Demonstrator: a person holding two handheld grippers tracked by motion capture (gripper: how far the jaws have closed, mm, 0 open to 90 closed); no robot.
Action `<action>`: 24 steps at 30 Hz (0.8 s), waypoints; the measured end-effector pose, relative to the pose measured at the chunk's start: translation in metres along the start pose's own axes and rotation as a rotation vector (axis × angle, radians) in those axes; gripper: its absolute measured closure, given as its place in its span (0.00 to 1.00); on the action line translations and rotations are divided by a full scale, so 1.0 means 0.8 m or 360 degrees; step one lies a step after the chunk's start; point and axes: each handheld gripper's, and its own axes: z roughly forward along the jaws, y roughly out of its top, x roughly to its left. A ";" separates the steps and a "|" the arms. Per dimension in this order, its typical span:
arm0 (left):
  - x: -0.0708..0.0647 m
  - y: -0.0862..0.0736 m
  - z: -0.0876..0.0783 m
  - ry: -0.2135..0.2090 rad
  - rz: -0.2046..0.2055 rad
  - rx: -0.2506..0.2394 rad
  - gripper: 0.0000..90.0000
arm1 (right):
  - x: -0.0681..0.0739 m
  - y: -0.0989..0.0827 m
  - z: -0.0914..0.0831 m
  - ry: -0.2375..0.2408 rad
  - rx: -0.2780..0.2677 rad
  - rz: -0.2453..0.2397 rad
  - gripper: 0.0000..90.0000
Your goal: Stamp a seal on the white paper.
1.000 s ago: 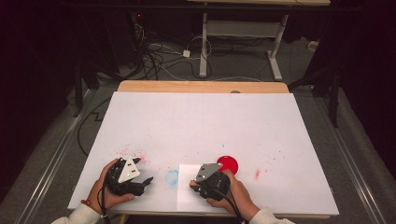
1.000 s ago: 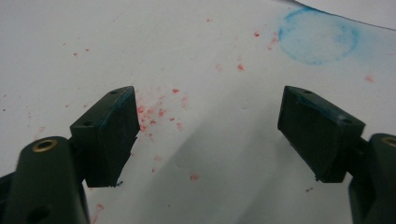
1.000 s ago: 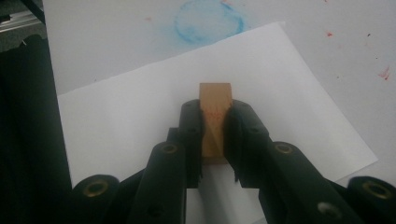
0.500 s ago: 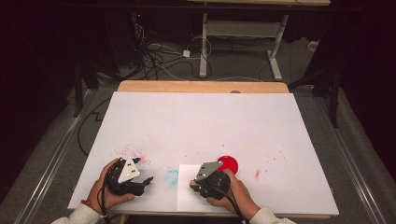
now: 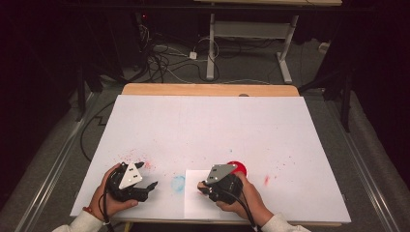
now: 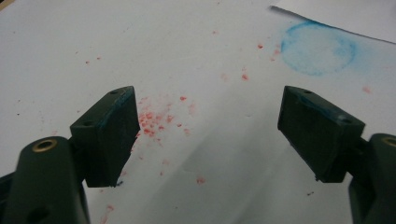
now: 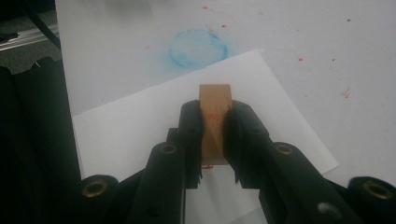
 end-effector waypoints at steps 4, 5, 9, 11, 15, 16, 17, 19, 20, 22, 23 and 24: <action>-0.001 0.001 -0.001 -0.0002 0.0001 -0.0015 0.22 | -0.003 0.002 -0.012 -0.0021 -0.0032 0.0008 0.84; -0.001 0.001 -0.001 -0.0003 0.0002 -0.0013 0.22 | -0.004 0.003 -0.015 -0.0030 -0.0039 0.0014 0.84; -0.001 0.000 -0.002 -0.0011 -0.0001 -0.0019 0.22 | -0.008 0.005 -0.030 -0.0057 -0.0074 0.0019 0.84; 0.000 0.000 -0.002 -0.0012 -0.0001 -0.0018 0.22 | -0.012 0.006 -0.039 -0.0070 -0.0103 0.0031 0.84; 0.000 0.000 -0.001 -0.0014 -0.0006 -0.0021 0.22 | -0.018 0.005 -0.054 -0.0114 -0.0132 0.0048 0.84; 0.000 0.000 -0.002 -0.0012 -0.0009 -0.0023 0.21 | -0.020 0.005 -0.057 -0.0123 -0.0141 0.0061 0.84; 0.000 0.000 -0.002 -0.0010 -0.0010 -0.0026 0.21 | -0.023 0.004 -0.061 -0.0125 -0.0147 0.0066 0.84; 0.001 -0.001 -0.003 -0.0016 -0.0014 -0.0032 0.21 | -0.026 0.003 -0.066 -0.0147 -0.0152 0.0075 0.84; 0.002 -0.002 -0.003 -0.0016 -0.0018 -0.0033 0.21 | -0.028 0.002 -0.069 -0.0149 -0.0158 0.0081 0.84; 0.002 -0.003 -0.003 -0.0019 -0.0026 -0.0040 0.22 | -0.032 0.001 -0.075 -0.0159 -0.0168 0.0089 0.84; 0.002 -0.003 -0.004 -0.0022 -0.0029 -0.0043 0.22 | -0.033 0.000 -0.077 -0.0165 -0.0170 0.0098 0.84; 0.001 -0.003 -0.005 -0.0028 -0.0043 -0.0040 0.21 | -0.035 -0.001 -0.079 -0.0166 -0.0174 0.0096 0.84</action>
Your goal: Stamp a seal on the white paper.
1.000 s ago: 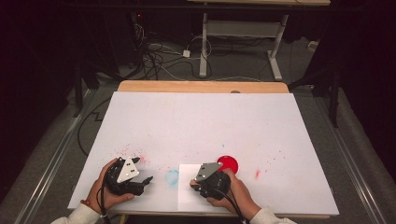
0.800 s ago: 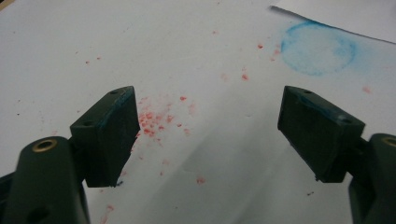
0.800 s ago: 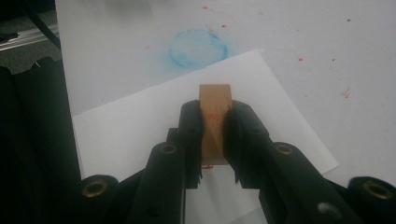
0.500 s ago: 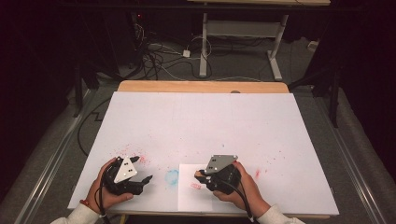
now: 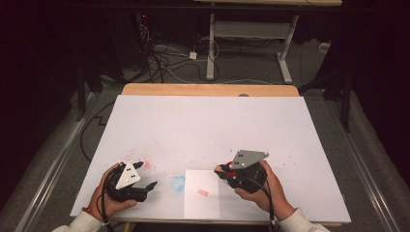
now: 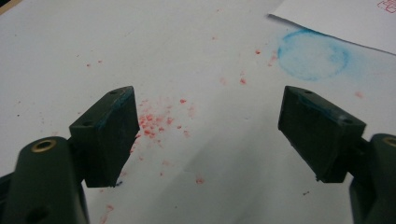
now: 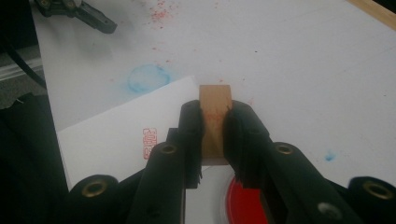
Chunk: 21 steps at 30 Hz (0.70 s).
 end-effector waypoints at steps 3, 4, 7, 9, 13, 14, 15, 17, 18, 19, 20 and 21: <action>0.000 0.001 -0.003 -0.0009 -0.0008 -0.0040 0.21 | -0.005 -0.002 -0.005 -0.0024 -0.0002 0.0001 0.84; 0.000 0.002 -0.003 -0.0009 -0.0002 -0.0053 0.21 | -0.006 -0.003 -0.007 -0.0025 -0.0007 0.0009 0.84; -0.001 0.003 -0.005 -0.0013 0.0013 -0.0088 0.21 | -0.010 -0.004 -0.012 -0.0044 -0.0015 0.0017 0.84; -0.002 0.004 -0.006 -0.0009 0.0016 -0.0096 0.21 | -0.012 -0.005 -0.016 -0.0064 -0.0020 0.0026 0.84; -0.001 0.003 -0.008 -0.0006 0.0018 -0.0113 0.21 | -0.016 -0.005 -0.022 -0.0088 -0.0025 0.0034 0.84; -0.001 0.003 -0.008 -0.0004 0.0017 -0.0119 0.21 | -0.016 -0.005 -0.023 -0.0091 -0.0026 0.0034 0.84; -0.001 0.004 -0.009 -0.0004 0.0015 -0.0121 0.21 | -0.017 -0.005 -0.024 -0.0100 -0.0031 0.0036 0.84; -0.001 0.004 -0.009 0.0000 0.0018 -0.0119 0.21 | -0.019 -0.006 -0.026 -0.0107 -0.0028 0.0040 0.84; -0.001 0.004 -0.009 0.0000 0.0020 -0.0118 0.21 | -0.020 -0.006 -0.027 -0.0114 -0.0029 0.0045 0.84; -0.001 0.004 -0.009 0.0000 0.0024 -0.0115 0.21 | -0.021 -0.006 -0.028 -0.0121 -0.0031 0.0049 0.84; -0.001 0.003 -0.009 0.0001 0.0024 -0.0114 0.21 | -0.022 -0.007 -0.029 -0.0124 -0.0029 0.0053 0.84; -0.001 0.003 -0.009 0.0003 0.0024 -0.0114 0.21 | -0.023 -0.007 -0.030 -0.0130 -0.0029 0.0056 0.84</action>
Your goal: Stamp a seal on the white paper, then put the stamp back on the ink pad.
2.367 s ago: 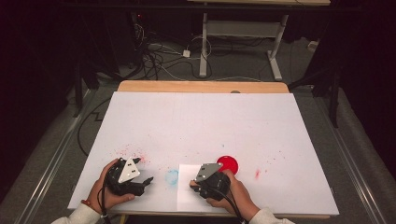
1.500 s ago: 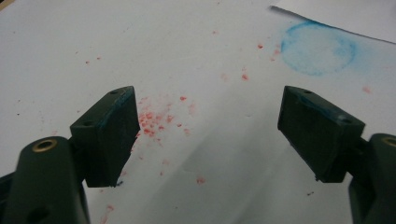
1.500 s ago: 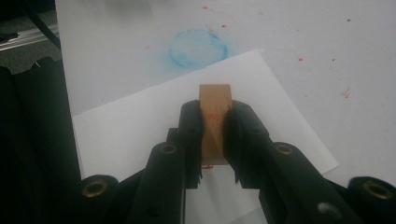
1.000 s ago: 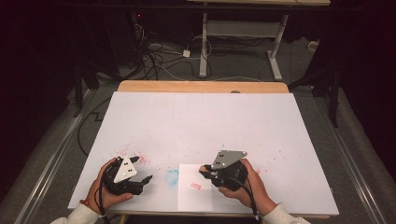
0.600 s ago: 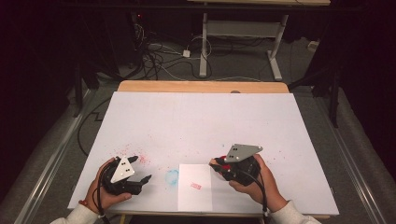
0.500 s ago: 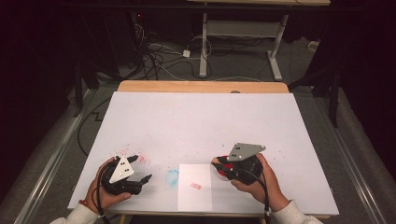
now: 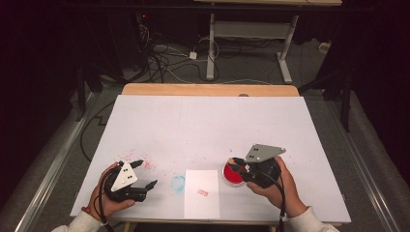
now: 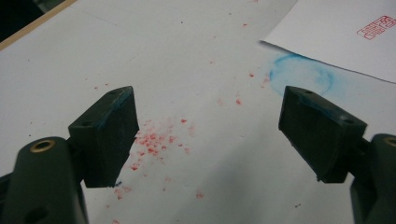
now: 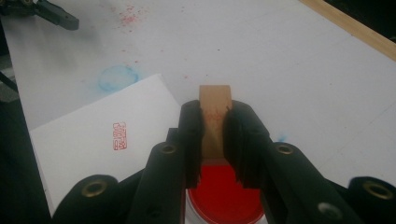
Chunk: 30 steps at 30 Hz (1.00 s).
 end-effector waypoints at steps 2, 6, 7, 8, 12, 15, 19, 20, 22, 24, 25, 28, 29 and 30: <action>0.000 0.000 0.000 -0.0002 -0.0001 0.0003 0.21 | -0.002 0.000 -0.002 -0.0014 0.0003 0.0002 0.84; -0.001 0.001 0.000 -0.0007 0.0005 0.0001 0.21 | -0.007 0.000 -0.008 -0.0040 -0.0002 0.0005 0.84; 0.000 0.000 0.001 -0.0010 0.0004 0.0001 0.21 | -0.008 0.000 -0.009 -0.0048 -0.0004 0.0011 0.84; 0.000 0.000 0.001 -0.0008 0.0005 0.0002 0.21 | -0.009 -0.001 -0.010 -0.0054 -0.0006 0.0014 0.84; 0.000 0.000 0.002 -0.0007 0.0008 0.0016 0.21 | -0.015 -0.003 -0.011 -0.0074 0.0003 0.0028 0.84; -0.002 0.000 0.002 -0.0004 0.0015 0.0026 0.21 | -0.016 -0.004 -0.011 -0.0087 0.0008 0.0031 0.84; -0.002 0.000 0.004 -0.0007 0.0023 0.0039 0.21 | -0.017 -0.006 -0.010 -0.0091 0.0009 0.0040 0.84; -0.003 0.000 0.004 -0.0011 0.0025 0.0041 0.21 | -0.018 -0.007 -0.009 -0.0087 0.0011 0.0045 0.84; -0.004 0.000 0.006 -0.0011 0.0039 0.0058 0.21 | -0.018 -0.009 -0.004 -0.0078 0.0018 0.0061 0.84; -0.006 0.000 0.006 -0.0015 0.0042 0.0065 0.21 | -0.016 -0.010 0.001 -0.0077 0.0042 0.0053 0.84; -0.006 0.000 0.005 -0.0015 0.0047 0.0065 0.21 | -0.015 -0.011 0.004 -0.0069 0.0051 0.0051 0.84; -0.006 0.000 0.005 -0.0012 0.0048 0.0065 0.21 | -0.014 -0.014 0.013 -0.0060 0.0083 0.0046 0.84; -0.006 0.000 0.005 -0.0012 0.0046 0.0066 0.21 | -0.014 -0.016 0.015 -0.0057 0.0091 0.0048 0.84; -0.006 0.000 0.005 -0.0013 0.0047 0.0067 0.21 | -0.014 -0.017 0.017 -0.0054 0.0100 0.0049 0.84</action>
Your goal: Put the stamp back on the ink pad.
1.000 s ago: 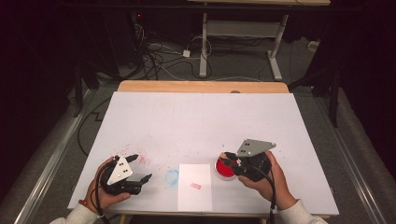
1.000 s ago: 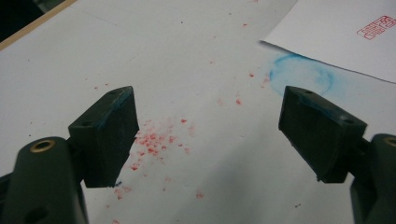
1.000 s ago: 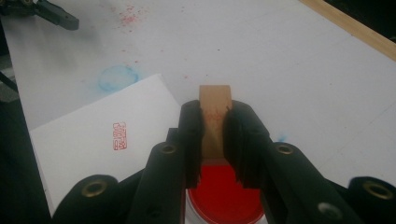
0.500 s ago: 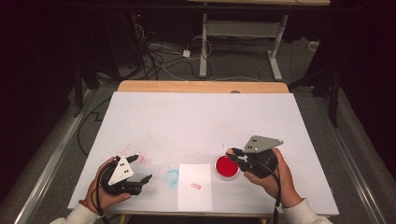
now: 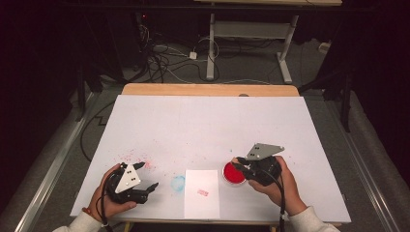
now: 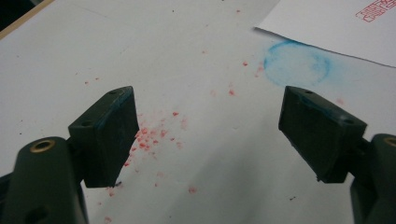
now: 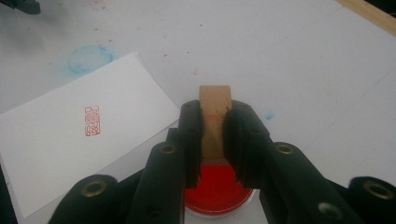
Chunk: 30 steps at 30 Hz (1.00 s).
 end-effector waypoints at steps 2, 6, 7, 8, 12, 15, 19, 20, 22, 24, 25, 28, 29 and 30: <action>-0.001 0.000 0.001 -0.0001 0.0006 0.0005 0.21 | 0.000 -0.002 0.004 -0.0001 0.0019 0.0004 0.84; 0.000 0.000 0.001 -0.0001 0.0009 0.0010 0.21 | -0.002 -0.008 0.014 0.0004 0.0060 0.0016 0.84; 0.000 0.000 0.001 -0.0001 0.0007 0.0008 0.21 | -0.002 -0.010 0.016 0.0008 0.0072 0.0016 0.84; 0.000 0.000 0.001 -0.0002 0.0005 0.0007 0.21 | -0.002 -0.011 0.019 0.0008 0.0083 0.0020 0.84; 0.000 0.000 0.001 -0.0005 0.0009 0.0008 0.21 | 0.000 -0.015 0.026 0.0015 0.0114 0.0015 0.84; 0.000 0.000 0.001 -0.0005 0.0009 0.0009 0.21 | 0.001 -0.018 0.031 0.0011 0.0135 0.0016 0.83; 0.000 0.000 0.001 -0.0006 0.0009 0.0007 0.21 | 0.001 -0.021 0.036 0.0020 0.0164 0.0018 0.83; 0.000 0.000 0.002 -0.0007 0.0008 0.0007 0.21 | 0.001 -0.022 0.037 0.0019 0.0169 0.0021 0.83; 0.000 0.000 0.002 -0.0008 0.0008 0.0010 0.21 | 0.001 -0.023 0.039 0.0021 0.0177 0.0017 0.83; 0.000 0.001 0.002 -0.0011 0.0010 0.0011 0.21 | 0.002 -0.024 0.041 0.0023 0.0191 0.0019 0.83; 0.000 0.001 0.003 -0.0011 0.0012 0.0012 0.21 | 0.002 -0.024 0.042 0.0023 0.0195 0.0017 0.83; 0.000 0.001 0.003 -0.0011 0.0010 0.0012 0.21 | 0.003 -0.026 0.044 0.0023 0.0207 0.0013 0.83; 0.000 0.001 0.003 -0.0010 0.0010 0.0012 0.21 | 0.002 -0.026 0.045 0.0027 0.0207 0.0014 0.83; 0.000 0.001 0.003 -0.0011 0.0009 0.0012 0.21 | 0.002 -0.026 0.045 0.0029 0.0209 0.0013 0.82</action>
